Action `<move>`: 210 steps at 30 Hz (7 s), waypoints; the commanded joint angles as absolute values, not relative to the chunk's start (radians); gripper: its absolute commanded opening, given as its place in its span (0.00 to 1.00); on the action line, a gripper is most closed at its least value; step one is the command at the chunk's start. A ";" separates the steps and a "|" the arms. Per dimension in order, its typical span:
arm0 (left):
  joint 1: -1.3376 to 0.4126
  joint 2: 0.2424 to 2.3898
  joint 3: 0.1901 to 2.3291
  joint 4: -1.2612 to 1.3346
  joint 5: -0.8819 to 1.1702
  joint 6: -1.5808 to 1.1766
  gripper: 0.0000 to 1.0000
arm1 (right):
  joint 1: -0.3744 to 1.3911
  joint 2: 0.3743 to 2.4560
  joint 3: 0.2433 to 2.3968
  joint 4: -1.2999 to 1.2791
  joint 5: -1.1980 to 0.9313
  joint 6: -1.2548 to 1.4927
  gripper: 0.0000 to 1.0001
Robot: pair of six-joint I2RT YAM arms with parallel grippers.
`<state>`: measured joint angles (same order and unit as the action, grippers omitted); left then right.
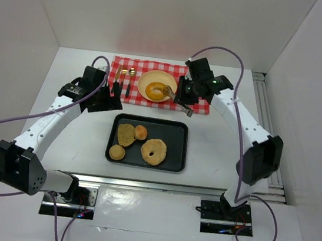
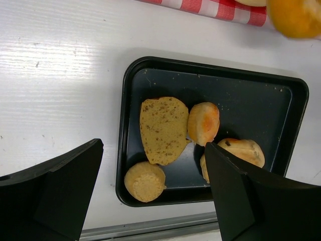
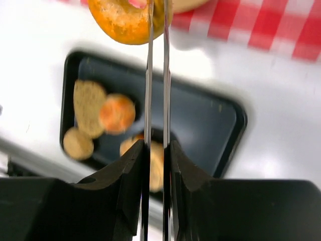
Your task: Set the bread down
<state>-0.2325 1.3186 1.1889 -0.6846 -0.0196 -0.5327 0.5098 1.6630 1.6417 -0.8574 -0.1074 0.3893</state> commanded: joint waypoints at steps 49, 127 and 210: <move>-0.202 1.284 1.215 -0.739 0.026 -0.581 0.98 | 0.842 1.537 1.335 -0.675 -0.106 0.414 0.59; -0.124 1.401 1.331 -0.749 0.072 -0.534 0.96 | 0.532 2.115 2.020 -0.696 0.347 0.190 0.14; -0.064 1.201 1.203 -0.767 0.043 -0.525 0.96 | 0.810 1.681 1.387 -0.580 -0.288 0.379 0.27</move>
<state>-0.0696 1.2034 1.1927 -0.7776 0.0479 -0.5484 0.8200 1.6989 1.3090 -0.5880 -0.2836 0.3962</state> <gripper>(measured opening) 0.967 0.312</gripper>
